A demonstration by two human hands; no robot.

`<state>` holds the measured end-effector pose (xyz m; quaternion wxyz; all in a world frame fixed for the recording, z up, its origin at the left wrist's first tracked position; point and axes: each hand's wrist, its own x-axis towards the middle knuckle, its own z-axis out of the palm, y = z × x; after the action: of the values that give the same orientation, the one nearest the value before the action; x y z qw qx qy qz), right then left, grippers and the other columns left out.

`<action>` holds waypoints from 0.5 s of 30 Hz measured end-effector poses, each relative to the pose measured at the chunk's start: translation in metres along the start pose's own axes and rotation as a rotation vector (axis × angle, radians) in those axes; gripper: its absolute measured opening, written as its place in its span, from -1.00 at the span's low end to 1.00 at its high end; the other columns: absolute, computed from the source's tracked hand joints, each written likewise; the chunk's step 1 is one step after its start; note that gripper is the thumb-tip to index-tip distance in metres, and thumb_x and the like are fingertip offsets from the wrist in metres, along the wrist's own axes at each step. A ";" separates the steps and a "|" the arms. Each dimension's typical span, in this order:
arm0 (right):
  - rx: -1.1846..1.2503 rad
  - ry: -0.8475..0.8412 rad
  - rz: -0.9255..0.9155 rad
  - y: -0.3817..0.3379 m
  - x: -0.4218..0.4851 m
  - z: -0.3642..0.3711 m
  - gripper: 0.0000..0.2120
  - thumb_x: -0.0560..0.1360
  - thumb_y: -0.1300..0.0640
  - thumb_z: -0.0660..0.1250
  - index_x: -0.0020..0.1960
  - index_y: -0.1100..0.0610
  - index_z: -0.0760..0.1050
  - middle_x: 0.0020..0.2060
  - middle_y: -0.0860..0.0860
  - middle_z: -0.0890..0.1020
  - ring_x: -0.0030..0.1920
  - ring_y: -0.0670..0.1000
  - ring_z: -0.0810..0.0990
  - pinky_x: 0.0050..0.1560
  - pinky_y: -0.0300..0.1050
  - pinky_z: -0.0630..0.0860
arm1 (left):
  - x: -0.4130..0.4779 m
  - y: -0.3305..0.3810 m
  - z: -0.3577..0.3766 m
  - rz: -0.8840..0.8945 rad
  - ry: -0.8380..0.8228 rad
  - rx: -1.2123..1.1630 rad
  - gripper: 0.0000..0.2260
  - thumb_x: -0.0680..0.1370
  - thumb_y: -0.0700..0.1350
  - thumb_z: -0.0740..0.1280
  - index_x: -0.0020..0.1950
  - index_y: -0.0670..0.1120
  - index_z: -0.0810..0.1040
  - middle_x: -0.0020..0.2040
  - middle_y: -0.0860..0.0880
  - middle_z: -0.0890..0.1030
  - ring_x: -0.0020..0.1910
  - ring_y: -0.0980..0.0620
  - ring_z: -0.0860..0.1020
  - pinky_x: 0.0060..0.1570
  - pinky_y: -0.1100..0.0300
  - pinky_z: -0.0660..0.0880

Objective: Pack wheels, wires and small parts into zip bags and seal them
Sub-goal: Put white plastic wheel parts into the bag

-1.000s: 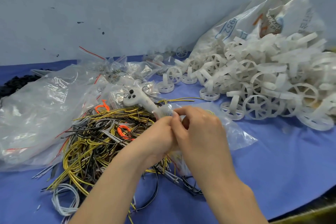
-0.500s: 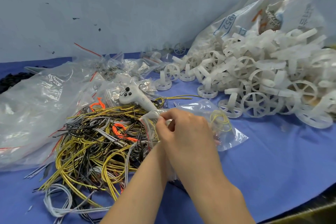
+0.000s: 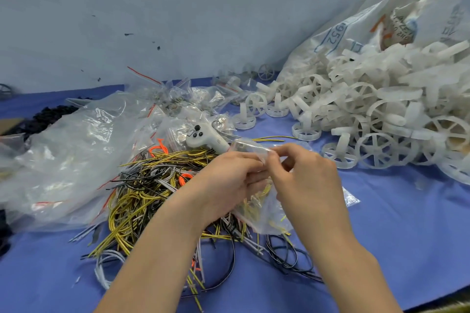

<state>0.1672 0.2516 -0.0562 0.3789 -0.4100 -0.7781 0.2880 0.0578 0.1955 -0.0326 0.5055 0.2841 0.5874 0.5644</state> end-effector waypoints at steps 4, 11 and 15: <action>0.014 -0.005 0.008 0.001 -0.002 0.002 -0.83 0.56 -0.08 0.26 -0.13 -0.10 0.57 -0.36 -0.13 0.61 -0.31 0.03 0.63 -0.15 -0.01 0.53 | -0.020 0.008 -0.030 0.063 0.049 0.211 -0.76 0.65 -0.28 0.15 0.12 -0.18 0.62 0.08 -0.16 0.69 0.09 -0.06 0.66 0.10 0.12 0.60; -0.054 -0.023 -0.024 -0.003 -0.003 0.011 -0.84 0.58 -0.08 0.23 -0.14 -0.13 0.52 -0.33 -0.17 0.61 -0.35 -0.05 0.60 -0.23 -0.11 0.47 | -0.071 0.025 -0.106 0.306 0.363 0.722 -0.82 0.64 -0.11 0.25 0.03 0.06 0.65 -0.09 0.08 0.70 -0.15 0.05 0.67 -0.12 0.15 0.61; -0.064 -0.021 -0.030 -0.003 -0.005 0.014 -0.84 0.57 -0.08 0.24 -0.11 -0.12 0.56 -0.35 -0.20 0.59 -0.35 -0.15 0.54 -0.36 -0.20 0.37 | -0.070 0.012 -0.126 0.367 0.552 0.928 -0.85 0.62 -0.08 0.28 0.01 0.10 0.63 -0.15 0.13 0.66 -0.14 0.12 0.60 -0.10 0.25 0.50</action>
<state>0.1559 0.2441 -0.0632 0.3615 -0.4071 -0.7970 0.2614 -0.0371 0.0876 -0.0204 0.0493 0.4158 0.8251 0.3793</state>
